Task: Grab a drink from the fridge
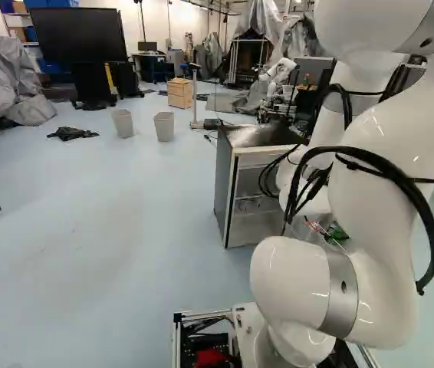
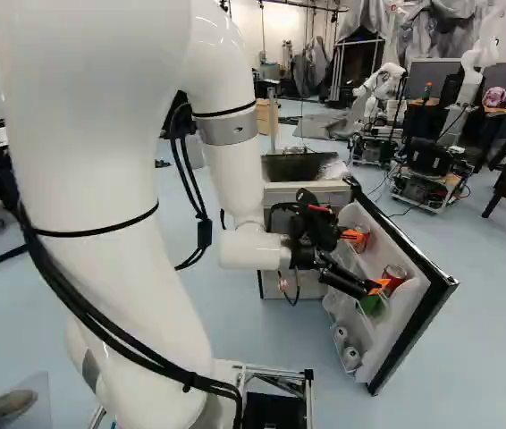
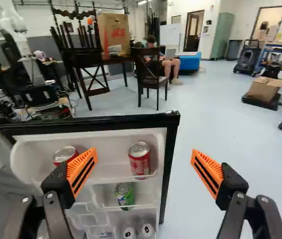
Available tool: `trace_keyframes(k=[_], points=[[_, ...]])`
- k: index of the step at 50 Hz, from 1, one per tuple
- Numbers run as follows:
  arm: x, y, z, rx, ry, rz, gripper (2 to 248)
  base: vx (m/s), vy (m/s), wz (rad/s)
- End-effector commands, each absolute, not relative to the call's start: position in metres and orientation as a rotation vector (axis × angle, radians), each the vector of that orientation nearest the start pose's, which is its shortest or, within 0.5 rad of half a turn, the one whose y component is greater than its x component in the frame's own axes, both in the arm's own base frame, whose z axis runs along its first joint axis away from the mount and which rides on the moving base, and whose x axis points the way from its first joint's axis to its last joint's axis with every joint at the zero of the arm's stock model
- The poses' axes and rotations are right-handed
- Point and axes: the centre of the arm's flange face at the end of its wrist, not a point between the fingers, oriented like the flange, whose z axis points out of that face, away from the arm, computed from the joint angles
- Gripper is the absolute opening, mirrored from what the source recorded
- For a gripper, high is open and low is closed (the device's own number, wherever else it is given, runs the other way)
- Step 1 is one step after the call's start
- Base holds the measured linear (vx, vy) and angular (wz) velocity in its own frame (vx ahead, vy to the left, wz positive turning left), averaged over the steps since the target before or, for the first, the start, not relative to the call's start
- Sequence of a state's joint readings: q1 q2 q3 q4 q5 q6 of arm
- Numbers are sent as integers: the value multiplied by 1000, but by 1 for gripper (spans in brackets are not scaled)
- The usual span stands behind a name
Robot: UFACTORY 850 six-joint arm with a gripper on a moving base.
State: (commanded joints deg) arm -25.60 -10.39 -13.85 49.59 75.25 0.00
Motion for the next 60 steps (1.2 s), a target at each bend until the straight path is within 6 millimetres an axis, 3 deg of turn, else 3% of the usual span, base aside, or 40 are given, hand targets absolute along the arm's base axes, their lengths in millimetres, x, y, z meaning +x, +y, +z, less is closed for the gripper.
trace_keyframes(k=[31,60], points=[[229,-128,317,1879,-900,1571,247,0,0,0],[251,-104,320,2072,-602,1769,247,0,0,0]])
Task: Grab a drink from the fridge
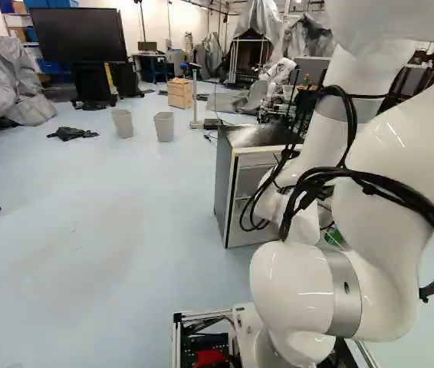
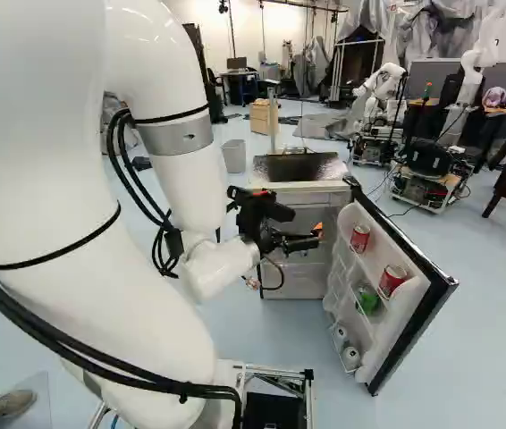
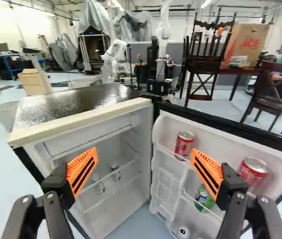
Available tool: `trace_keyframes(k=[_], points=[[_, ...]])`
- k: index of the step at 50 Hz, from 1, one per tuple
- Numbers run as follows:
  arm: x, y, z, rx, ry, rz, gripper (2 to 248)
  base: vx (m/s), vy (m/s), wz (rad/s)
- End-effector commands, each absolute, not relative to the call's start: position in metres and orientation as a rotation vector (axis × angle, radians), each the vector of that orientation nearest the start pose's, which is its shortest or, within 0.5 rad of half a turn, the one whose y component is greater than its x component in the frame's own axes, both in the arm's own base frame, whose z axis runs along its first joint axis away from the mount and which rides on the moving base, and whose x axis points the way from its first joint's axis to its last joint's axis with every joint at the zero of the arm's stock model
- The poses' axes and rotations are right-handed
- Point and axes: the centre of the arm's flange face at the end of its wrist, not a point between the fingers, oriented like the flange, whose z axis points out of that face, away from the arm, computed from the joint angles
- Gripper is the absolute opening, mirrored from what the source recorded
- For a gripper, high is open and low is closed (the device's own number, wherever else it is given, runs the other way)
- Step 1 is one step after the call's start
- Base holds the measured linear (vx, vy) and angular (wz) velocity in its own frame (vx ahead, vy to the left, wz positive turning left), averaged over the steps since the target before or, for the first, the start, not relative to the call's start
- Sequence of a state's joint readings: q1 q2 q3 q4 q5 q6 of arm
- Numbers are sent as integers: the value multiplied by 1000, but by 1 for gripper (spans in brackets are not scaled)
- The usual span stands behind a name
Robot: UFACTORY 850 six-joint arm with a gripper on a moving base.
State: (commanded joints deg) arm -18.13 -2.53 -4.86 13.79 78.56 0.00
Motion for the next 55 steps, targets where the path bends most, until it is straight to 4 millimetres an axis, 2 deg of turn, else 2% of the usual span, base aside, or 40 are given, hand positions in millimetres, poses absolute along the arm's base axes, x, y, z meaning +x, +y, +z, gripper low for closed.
trace_keyframes(k=[32,55], points=[[277,-97,319,-2526,399,-2158,247,0,0,0],[289,-91,300,-2514,199,-2030,247,0,0,0]])
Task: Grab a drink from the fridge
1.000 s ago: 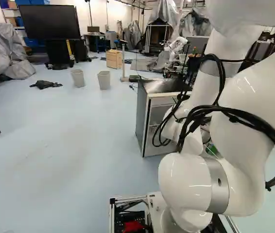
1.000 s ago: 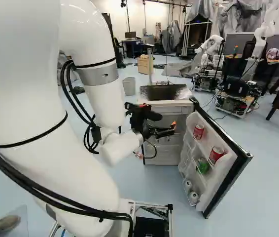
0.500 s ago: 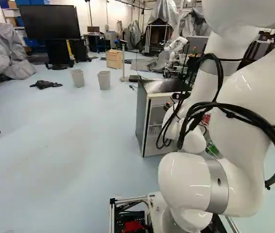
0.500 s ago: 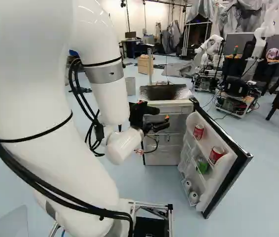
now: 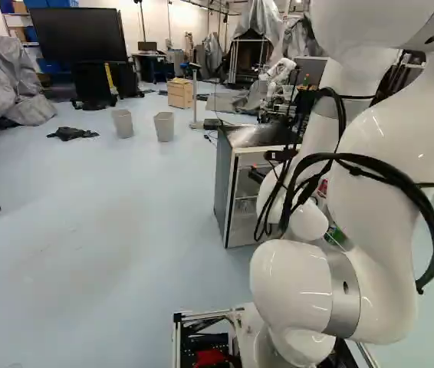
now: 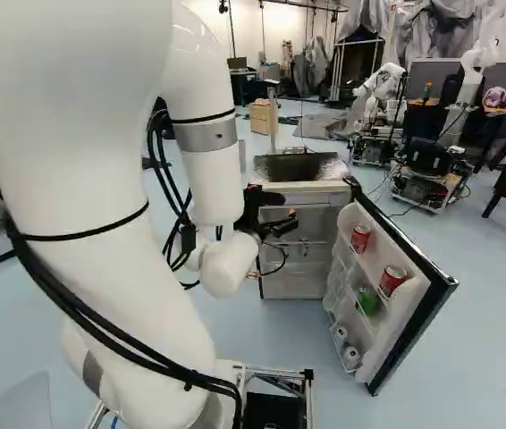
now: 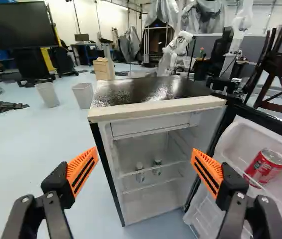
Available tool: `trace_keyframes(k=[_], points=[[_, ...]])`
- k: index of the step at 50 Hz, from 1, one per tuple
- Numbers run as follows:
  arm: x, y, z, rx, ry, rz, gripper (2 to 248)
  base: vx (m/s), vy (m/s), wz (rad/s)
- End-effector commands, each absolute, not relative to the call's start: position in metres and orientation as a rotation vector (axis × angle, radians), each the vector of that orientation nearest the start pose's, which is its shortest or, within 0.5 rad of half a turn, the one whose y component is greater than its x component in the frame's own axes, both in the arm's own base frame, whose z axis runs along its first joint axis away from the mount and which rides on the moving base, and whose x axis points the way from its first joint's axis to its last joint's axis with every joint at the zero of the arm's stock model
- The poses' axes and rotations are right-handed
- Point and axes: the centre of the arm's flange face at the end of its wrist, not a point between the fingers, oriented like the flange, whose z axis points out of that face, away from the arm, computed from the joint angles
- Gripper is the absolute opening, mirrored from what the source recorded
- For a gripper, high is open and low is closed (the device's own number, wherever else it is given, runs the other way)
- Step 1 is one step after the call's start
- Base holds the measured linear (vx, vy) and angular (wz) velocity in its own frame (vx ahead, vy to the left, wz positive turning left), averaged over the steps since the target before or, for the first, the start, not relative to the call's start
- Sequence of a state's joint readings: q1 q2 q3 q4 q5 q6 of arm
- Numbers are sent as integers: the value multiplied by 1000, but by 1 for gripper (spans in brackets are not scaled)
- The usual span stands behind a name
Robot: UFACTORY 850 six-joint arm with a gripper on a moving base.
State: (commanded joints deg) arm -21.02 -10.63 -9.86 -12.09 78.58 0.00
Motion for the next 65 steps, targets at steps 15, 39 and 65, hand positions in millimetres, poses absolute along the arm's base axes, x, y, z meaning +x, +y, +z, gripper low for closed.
trace_keyframes(k=[15,39,65], points=[[291,-89,288,-2522,154,-1963,247,0,0,0],[291,-89,287,-2524,153,-1957,247,0,0,0],[294,-90,286,-2537,188,-1969,247,0,0,0]])
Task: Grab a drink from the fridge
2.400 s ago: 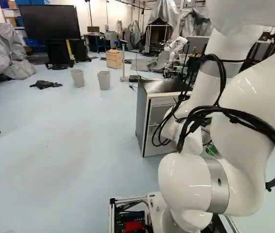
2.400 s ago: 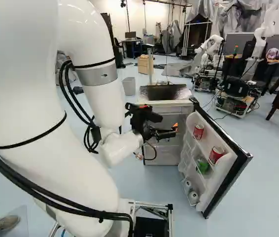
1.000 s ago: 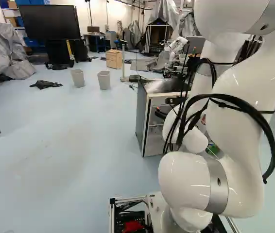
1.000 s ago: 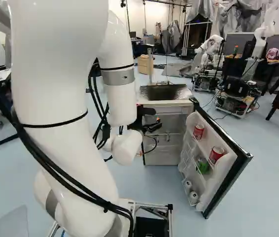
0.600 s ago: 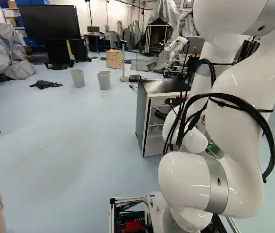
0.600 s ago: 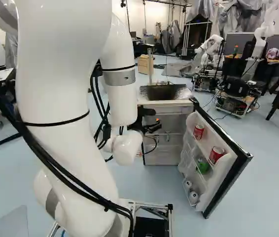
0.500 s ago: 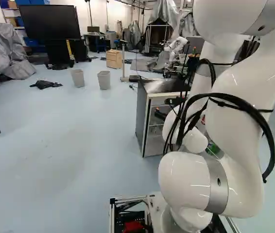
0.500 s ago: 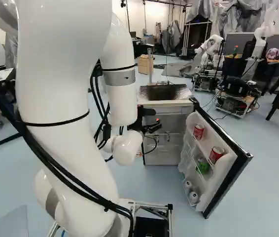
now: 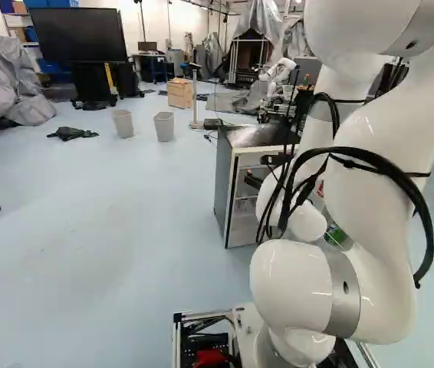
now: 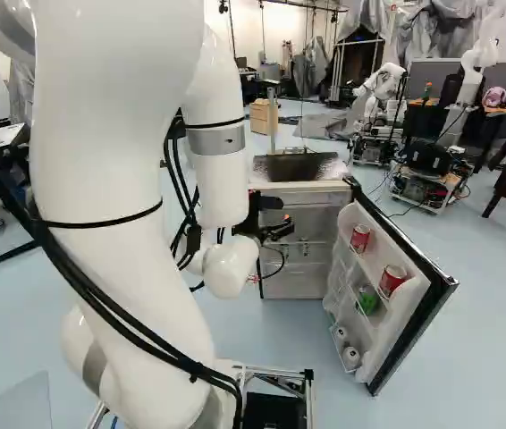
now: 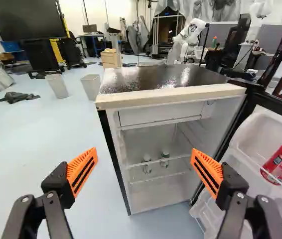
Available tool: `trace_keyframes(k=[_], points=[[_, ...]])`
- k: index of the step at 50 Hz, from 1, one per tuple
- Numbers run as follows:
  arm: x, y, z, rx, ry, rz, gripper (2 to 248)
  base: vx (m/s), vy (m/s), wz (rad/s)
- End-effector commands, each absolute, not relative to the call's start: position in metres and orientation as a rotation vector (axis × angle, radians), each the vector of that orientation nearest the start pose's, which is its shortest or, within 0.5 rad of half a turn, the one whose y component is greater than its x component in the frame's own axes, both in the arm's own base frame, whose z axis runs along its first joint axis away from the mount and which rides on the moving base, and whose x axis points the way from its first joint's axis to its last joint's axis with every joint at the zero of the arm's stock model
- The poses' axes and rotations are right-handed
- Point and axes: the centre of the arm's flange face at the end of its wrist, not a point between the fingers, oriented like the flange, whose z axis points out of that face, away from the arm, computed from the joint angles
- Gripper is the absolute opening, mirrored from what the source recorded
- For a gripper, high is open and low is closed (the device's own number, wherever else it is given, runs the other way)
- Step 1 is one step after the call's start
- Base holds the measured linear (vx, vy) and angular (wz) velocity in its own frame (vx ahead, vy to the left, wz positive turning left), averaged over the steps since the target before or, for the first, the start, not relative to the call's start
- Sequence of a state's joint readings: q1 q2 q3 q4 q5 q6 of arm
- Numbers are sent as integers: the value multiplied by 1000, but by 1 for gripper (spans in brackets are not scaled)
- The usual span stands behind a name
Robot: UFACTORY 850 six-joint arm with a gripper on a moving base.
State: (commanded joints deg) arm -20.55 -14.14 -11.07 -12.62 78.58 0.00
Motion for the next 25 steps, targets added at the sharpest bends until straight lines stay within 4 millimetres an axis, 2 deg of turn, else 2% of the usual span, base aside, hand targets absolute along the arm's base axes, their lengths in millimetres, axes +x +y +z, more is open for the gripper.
trace_keyframes(k=[25], points=[[314,-93,284,-2568,289,-2010,247,0,0,0]])
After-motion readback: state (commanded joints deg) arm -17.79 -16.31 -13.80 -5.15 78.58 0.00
